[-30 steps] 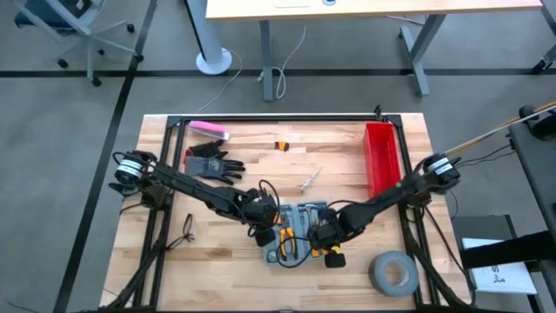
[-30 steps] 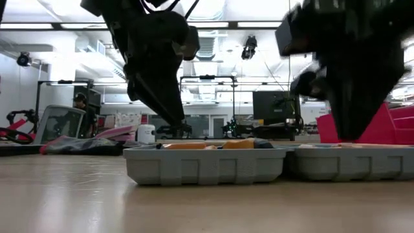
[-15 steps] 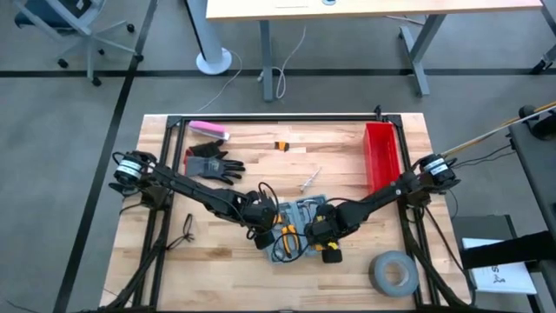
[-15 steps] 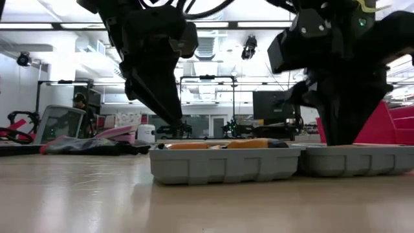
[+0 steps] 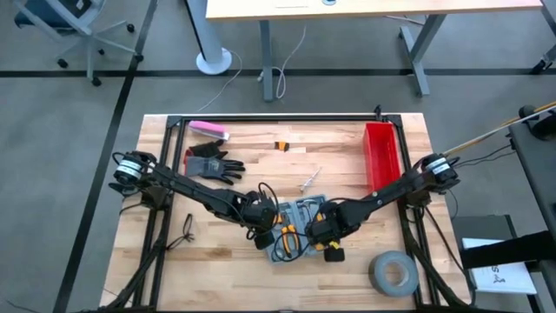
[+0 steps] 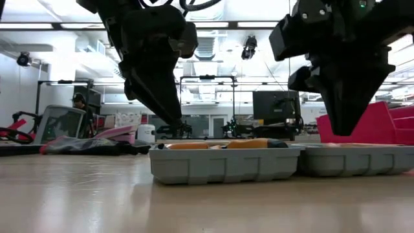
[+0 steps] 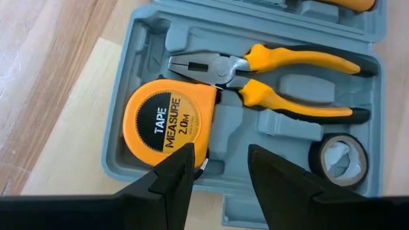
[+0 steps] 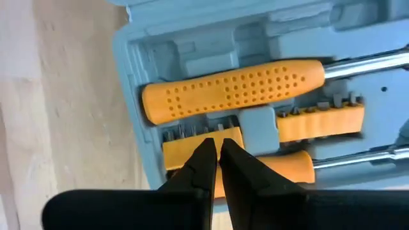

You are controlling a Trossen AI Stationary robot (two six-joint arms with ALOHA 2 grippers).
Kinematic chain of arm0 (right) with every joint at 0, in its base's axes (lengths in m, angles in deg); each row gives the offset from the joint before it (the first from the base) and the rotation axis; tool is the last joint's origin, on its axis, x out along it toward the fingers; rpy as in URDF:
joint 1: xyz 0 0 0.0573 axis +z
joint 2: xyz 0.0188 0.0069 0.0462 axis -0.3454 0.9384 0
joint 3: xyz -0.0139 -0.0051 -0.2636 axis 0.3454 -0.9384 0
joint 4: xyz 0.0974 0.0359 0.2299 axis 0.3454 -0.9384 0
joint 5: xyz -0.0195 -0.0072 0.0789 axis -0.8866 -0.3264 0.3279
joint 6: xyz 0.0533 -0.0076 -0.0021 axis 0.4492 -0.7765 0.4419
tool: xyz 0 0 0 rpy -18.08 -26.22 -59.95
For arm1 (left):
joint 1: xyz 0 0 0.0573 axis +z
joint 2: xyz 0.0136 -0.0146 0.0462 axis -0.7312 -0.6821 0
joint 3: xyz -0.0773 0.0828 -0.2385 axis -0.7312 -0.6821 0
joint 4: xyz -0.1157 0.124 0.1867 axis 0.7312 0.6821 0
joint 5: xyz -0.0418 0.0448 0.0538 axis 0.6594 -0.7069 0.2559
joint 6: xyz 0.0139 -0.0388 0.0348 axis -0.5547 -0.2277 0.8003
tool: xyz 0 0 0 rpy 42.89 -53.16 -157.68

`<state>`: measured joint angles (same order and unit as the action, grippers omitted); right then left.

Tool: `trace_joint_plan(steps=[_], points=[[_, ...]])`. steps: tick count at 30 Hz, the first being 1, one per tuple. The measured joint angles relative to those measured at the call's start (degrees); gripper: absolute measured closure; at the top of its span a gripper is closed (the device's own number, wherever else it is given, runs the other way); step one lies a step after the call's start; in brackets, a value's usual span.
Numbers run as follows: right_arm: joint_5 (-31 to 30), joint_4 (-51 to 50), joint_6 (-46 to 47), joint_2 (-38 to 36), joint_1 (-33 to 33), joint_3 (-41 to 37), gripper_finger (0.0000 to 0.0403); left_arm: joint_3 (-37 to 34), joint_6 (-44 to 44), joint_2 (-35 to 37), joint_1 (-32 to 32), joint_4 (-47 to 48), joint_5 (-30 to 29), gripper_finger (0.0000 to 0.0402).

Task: Prefit tool cases
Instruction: Put the screwdriver bit set into the pre-fit tool case

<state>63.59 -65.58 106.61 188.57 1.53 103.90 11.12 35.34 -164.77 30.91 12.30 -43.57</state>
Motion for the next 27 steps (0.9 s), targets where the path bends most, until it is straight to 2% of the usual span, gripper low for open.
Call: trace_joint_plan(steps=[10,18,27], points=[[0.0,-0.7,-0.4,-0.3,0.0,-0.4,0.0397,0.0,0.0,0.0,-0.1,0.0,0.0,0.0248],[3.1,7.6,-0.9,1.0,-2.3,-7.2,0.0402,0.0,0.0,0.1,-0.1,0.5,0.0,0.0248],[-0.8,3.8,-0.2,-2.1,-2.1,-5.3,0.0403,0.0,-0.1,0.8,-0.2,0.4,0.0,0.0248]])
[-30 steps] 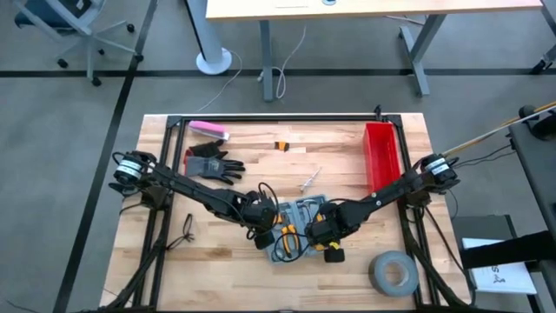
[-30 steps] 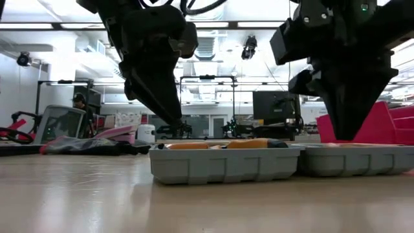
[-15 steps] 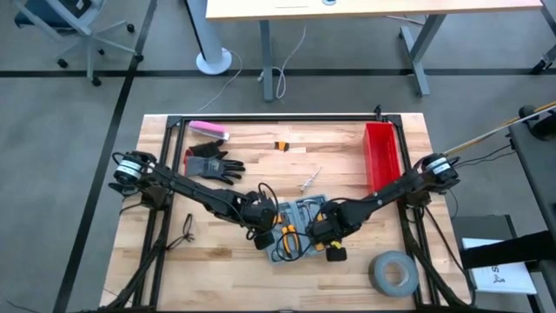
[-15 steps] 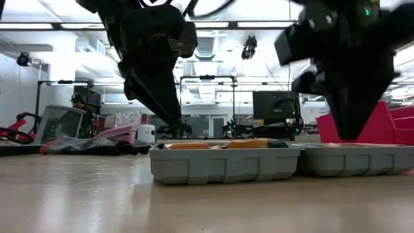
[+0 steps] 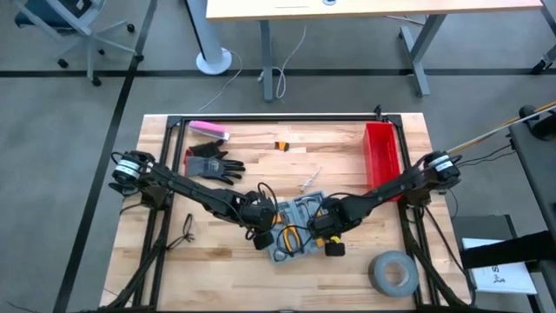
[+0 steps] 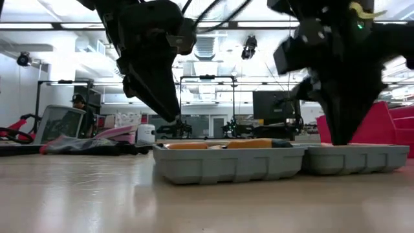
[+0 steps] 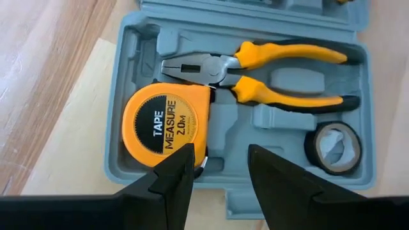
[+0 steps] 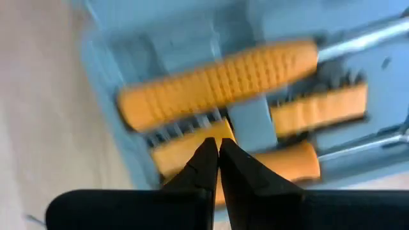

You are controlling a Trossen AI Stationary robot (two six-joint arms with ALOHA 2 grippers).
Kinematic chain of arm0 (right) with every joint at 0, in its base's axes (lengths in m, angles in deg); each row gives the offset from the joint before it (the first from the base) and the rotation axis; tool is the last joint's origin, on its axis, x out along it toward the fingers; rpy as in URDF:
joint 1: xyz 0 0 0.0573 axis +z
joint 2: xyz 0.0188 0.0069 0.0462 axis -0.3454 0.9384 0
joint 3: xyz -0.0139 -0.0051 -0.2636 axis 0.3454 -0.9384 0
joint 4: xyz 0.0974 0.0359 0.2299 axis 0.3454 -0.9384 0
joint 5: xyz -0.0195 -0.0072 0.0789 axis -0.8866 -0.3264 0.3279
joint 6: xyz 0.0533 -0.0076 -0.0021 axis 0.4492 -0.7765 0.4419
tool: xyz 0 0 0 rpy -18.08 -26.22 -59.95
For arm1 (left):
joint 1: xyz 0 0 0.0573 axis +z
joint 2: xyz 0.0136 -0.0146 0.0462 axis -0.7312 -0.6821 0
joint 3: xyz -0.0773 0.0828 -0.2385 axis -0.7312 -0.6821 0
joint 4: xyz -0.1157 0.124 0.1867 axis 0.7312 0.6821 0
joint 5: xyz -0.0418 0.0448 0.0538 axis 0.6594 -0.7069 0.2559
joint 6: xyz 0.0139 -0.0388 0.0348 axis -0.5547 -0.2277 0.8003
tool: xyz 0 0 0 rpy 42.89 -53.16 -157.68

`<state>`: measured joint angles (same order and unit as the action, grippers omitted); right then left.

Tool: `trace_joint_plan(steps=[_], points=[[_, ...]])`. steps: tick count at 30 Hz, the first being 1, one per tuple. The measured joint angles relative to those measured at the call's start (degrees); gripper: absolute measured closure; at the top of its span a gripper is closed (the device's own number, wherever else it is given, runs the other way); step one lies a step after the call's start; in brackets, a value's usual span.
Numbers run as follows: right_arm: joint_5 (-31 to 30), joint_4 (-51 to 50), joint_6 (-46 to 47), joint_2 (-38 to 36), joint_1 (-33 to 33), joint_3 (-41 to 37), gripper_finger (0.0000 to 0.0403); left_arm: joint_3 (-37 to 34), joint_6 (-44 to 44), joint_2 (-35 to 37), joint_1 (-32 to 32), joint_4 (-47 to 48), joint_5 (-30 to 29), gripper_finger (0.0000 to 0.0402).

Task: Prefit tool cases
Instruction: Put the screwdriver bit set into the pre-fit tool case, then put the hex key set into the pre-fit tool case

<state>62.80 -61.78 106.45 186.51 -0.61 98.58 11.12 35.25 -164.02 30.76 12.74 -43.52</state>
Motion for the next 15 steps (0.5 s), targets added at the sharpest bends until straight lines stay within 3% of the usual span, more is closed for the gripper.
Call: trace_joint_plan(steps=[15], points=[[-1.0,-2.4,-2.0,-1.7,0.2,3.2,0.0403,0.0,-0.9,0.2,-0.2,-0.5,0.0,0.0248]])
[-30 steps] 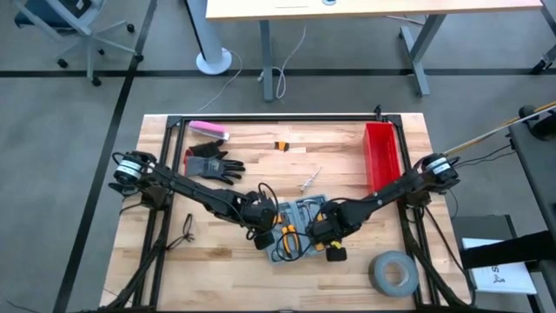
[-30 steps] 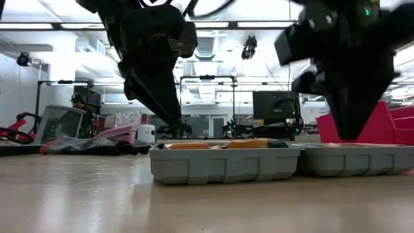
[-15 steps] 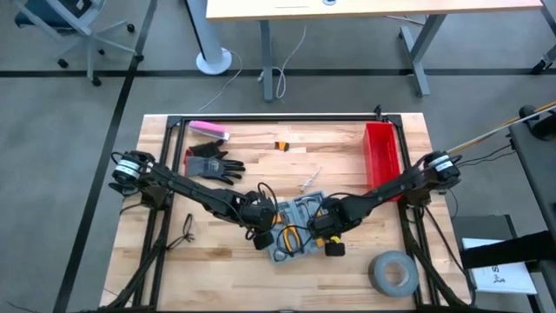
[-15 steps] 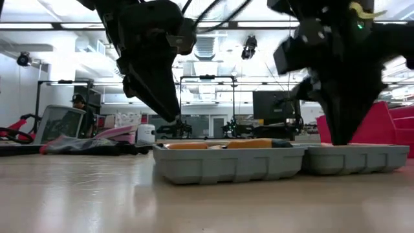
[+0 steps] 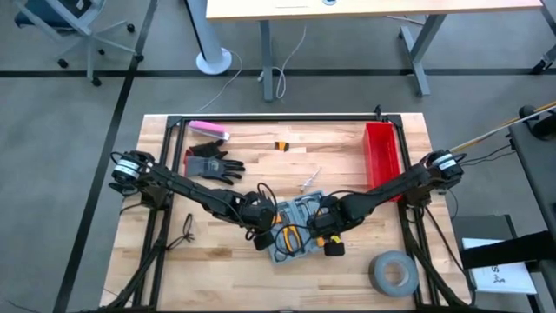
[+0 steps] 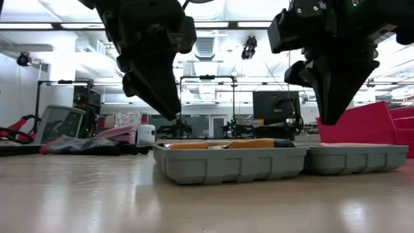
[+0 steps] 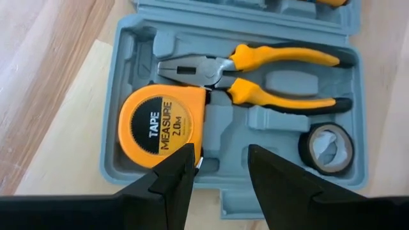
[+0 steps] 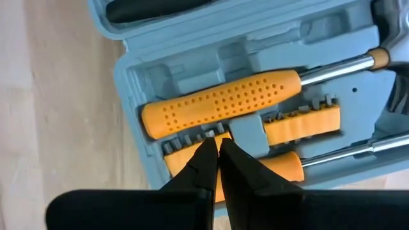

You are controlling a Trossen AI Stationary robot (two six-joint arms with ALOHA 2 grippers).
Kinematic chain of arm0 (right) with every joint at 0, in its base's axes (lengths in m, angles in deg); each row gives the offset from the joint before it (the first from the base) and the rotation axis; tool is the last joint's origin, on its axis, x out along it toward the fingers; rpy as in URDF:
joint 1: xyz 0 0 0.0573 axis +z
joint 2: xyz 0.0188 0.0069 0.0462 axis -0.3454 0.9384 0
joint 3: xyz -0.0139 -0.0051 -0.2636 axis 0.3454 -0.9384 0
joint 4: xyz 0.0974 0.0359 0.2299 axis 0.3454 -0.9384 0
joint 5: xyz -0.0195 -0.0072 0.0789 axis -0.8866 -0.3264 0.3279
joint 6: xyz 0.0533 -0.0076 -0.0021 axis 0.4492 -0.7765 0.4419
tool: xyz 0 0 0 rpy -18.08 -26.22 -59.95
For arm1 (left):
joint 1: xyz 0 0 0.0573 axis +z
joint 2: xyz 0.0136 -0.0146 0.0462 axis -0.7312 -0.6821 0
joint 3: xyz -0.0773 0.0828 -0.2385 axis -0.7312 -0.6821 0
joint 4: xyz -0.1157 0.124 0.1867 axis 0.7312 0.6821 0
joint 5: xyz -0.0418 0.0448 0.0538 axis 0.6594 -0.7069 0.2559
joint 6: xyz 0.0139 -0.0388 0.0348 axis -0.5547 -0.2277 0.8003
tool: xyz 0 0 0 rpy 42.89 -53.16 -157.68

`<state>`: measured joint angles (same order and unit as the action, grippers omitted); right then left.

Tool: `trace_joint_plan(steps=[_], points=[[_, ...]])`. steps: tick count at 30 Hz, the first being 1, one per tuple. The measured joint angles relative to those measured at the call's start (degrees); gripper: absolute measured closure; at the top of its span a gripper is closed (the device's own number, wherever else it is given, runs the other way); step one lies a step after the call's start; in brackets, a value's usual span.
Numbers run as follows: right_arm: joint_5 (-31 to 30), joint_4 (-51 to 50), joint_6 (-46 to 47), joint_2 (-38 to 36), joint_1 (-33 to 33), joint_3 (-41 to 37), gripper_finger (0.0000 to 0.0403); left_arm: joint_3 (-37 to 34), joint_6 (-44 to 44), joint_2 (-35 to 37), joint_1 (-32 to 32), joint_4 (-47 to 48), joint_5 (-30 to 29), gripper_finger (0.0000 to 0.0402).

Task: Prefit tool cases
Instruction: Put the hex key set into the pre-fit tool case

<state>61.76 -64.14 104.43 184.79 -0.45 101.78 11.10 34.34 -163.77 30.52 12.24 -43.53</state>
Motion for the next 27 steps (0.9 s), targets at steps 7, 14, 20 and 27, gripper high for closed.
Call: trace_joint_plan(steps=[7,14,20,27], points=[[-1.3,0.2,-3.4,-0.7,-1.2,-0.5,0.0403,0.0,0.9,0.0,-0.2,-2.6,-0.5,0.0248],[-2.9,1.6,-4.0,-6.7,-3.9,-3.9,0.0403,0.0,-0.1,0.0,-0.9,-2.9,-0.4,0.0248],[-3.3,7.5,-5.9,-13.1,-6.1,-10.2,0.0403,0.0,-2.7,-0.3,-1.0,-3.0,1.0,0.0248],[-1.3,13.0,-5.2,-15.1,-7.5,-17.9,0.0403,0.0,-6.0,-2.5,-1.0,-1.9,1.4,0.0248]])
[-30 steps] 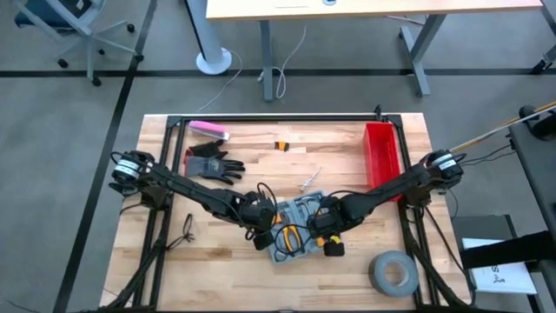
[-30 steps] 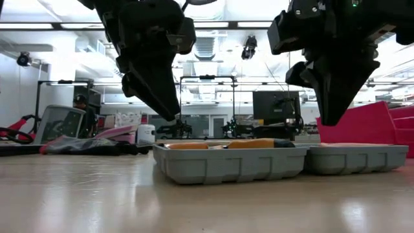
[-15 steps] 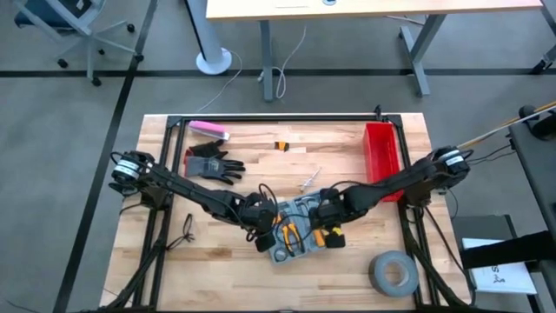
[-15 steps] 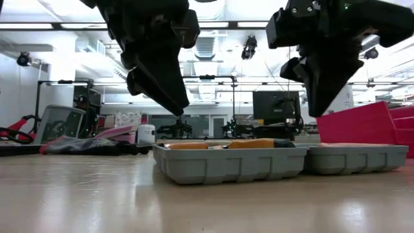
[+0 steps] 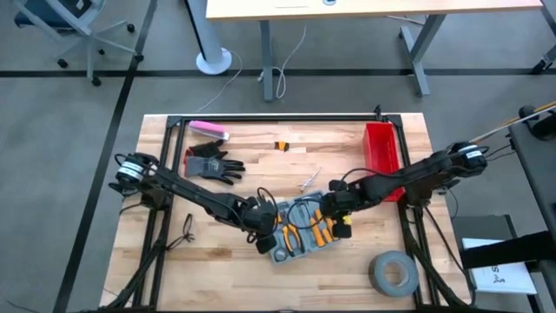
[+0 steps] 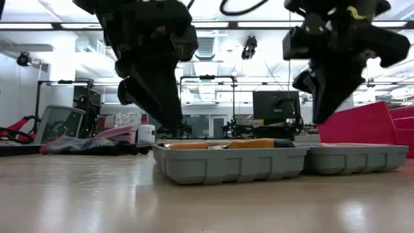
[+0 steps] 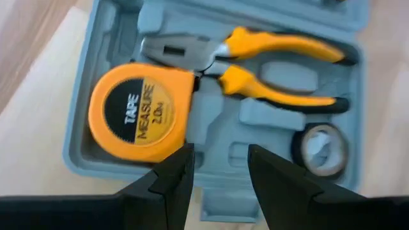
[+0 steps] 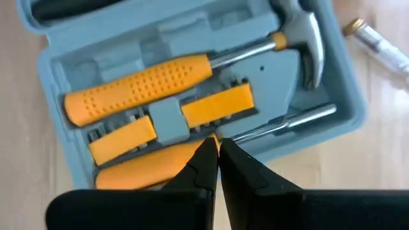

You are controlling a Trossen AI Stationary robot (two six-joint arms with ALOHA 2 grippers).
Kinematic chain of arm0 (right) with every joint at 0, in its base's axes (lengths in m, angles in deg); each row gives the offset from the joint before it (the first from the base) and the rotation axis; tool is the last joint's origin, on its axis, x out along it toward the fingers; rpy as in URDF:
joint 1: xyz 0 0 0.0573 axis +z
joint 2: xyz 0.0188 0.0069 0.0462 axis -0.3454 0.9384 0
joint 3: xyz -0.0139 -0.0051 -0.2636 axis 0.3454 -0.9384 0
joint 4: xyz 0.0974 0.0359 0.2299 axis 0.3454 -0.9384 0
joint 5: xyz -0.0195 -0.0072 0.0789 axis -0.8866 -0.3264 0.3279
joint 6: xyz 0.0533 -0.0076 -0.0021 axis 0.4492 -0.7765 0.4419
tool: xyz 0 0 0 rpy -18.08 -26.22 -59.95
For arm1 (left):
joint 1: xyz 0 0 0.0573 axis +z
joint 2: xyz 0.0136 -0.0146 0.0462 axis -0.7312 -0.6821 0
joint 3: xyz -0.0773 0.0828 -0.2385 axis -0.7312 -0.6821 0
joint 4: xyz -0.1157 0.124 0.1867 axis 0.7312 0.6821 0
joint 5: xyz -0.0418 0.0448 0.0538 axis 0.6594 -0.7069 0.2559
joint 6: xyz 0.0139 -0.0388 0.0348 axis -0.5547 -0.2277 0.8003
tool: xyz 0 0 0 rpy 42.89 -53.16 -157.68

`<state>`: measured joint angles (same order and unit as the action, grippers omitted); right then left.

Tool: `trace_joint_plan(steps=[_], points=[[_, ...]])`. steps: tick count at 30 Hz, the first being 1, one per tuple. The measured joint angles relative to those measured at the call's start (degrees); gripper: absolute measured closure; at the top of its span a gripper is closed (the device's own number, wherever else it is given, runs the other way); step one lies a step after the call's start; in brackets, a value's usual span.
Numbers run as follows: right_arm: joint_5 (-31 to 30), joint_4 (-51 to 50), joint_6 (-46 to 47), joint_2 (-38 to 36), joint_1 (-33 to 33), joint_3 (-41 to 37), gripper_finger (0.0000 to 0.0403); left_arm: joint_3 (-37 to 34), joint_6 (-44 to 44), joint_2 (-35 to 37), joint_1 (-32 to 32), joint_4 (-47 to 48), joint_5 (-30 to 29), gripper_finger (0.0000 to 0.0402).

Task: Prefit tool cases
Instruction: Put the hex key set into the pre-fit tool case

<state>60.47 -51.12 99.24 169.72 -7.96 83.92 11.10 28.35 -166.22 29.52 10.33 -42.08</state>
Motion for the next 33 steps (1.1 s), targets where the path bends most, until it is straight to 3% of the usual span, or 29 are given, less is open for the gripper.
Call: trace_joint_plan(steps=[6,21,27,33], points=[[-1.9,3.7,0.1,0.0,-0.7,-3.2,0.0386,0.0,-0.9,-1.2,0.6,1.1,0.0,0.0248],[-4.4,7.7,-3.9,0.0,-3.8,-3.3,0.0239,-3.4,0.0,-0.9,2.4,2.8,-2.6,0.0248],[-4.4,8.7,-5.6,0.0,-4.0,-1.9,0.0229,-3.5,2.7,-0.9,3.0,3.5,-3.9,0.0248],[-4.4,8.6,-5.7,0.0,-4.0,0.4,0.0238,-3.6,6.2,-1.0,3.7,7.1,-10.3,0.0248]])
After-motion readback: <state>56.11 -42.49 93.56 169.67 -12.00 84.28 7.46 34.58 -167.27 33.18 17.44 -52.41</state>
